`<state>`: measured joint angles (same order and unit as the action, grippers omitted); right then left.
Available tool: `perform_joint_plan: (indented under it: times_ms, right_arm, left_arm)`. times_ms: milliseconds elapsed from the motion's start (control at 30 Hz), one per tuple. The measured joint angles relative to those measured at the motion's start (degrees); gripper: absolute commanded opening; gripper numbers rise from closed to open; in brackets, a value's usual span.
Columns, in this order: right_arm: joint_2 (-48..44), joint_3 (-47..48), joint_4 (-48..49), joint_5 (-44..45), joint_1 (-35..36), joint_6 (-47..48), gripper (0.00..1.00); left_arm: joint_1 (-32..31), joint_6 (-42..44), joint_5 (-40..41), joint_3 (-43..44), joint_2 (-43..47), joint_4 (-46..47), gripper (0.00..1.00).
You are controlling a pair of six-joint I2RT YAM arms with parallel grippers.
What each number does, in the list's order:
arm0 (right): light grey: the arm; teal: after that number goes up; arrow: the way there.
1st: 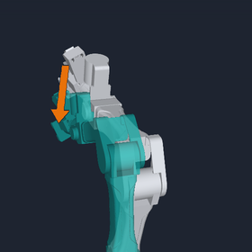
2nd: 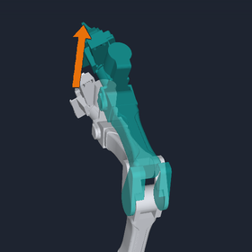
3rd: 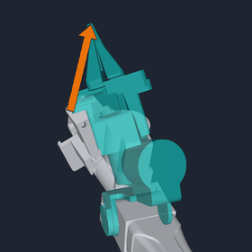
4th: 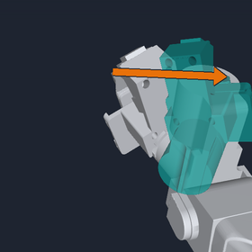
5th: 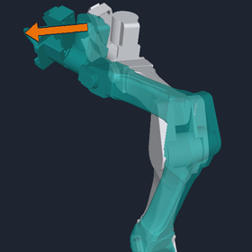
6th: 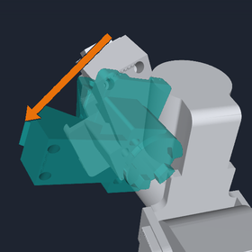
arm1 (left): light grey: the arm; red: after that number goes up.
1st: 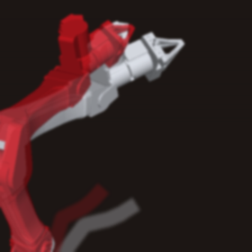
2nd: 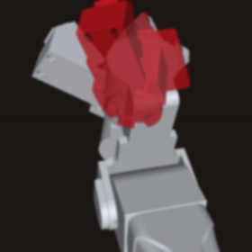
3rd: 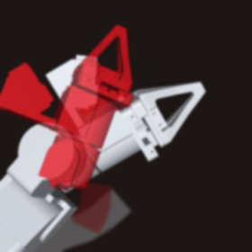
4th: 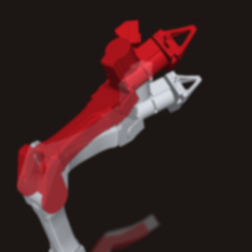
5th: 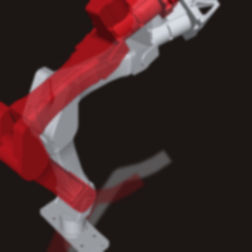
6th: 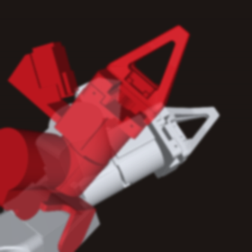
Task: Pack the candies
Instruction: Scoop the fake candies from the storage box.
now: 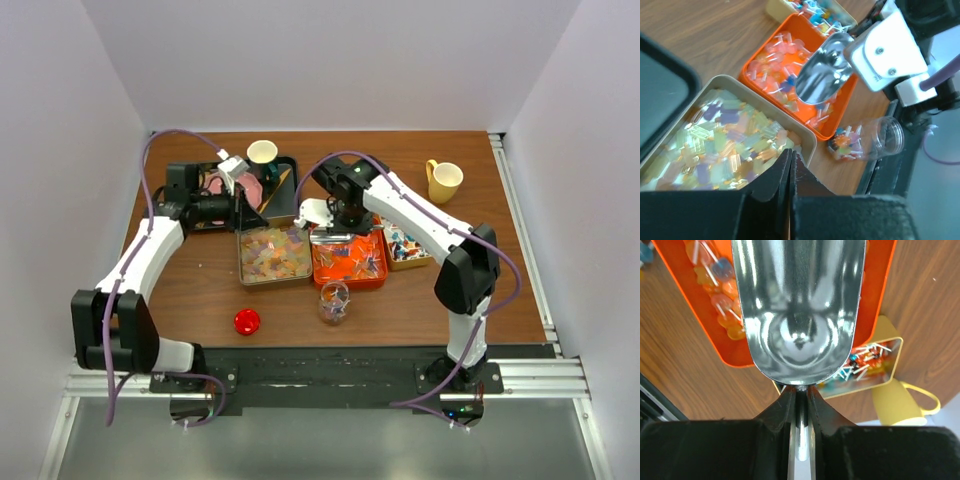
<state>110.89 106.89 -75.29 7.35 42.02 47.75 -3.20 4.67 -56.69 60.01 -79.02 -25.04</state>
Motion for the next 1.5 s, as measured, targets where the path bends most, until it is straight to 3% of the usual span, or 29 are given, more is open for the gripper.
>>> perform_joint_plan:
  times_ms: [233, 467, 733, 767, 833, 867, 967, 1067, 1267, 1500]
  right_arm:
    - [2.6, 7.8, -2.3, -0.1, -0.3, 0.9, 0.0]
    - [7.8, 17.6, -1.6, -4.0, 1.4, -0.6, 0.0]
    - [7.2, 18.6, -1.4, -6.3, 5.1, -4.4, 0.0]
    - [6.8, 18.6, -1.2, -6.8, 4.9, -4.9, 0.0]
    - [5.8, 18.6, -1.0, -7.1, 4.4, -5.4, 0.0]
    - [4.9, 18.6, -1.0, -7.1, 4.2, -5.6, 0.0]
    - [1.2, 16.0, -0.4, -7.6, 3.2, -5.7, 0.0]
    - [-1.7, 12.8, -1.5, -8.6, 1.0, -5.4, 0.0]
    - [-2.2, 6.4, -1.5, -7.5, -5.7, -4.0, 0.0]
    - [0.2, 2.6, -1.8, -2.9, -6.0, -3.1, 0.0]
  left_arm:
    - [-1.0, -14.3, -8.3, -2.7, -5.4, 15.4, 0.0]
    - [-3.0, -25.4, -10.4, -2.7, -11.8, 27.6, 0.0]
    - [-3.4, -29.6, -9.8, -2.6, -16.9, 29.9, 0.0]
    - [-3.4, -29.6, -9.6, -2.6, -16.9, 29.9, 0.02]
    - [-3.4, -29.5, -9.2, -2.6, -16.9, 29.9, 0.16]
    - [-3.4, -29.4, -8.9, -2.6, -16.9, 29.9, 0.29]
    - [-3.4, -27.6, -7.4, -1.8, -16.9, 27.3, 0.46]
    - [-3.1, -23.5, -3.9, -0.1, -16.5, 21.6, 0.55]
    - [-1.6, -13.4, 5.4, 0.8, -10.9, 10.8, 0.6]
    - [-0.3, -10.8, 10.3, -0.7, -7.7, 8.7, 0.6]
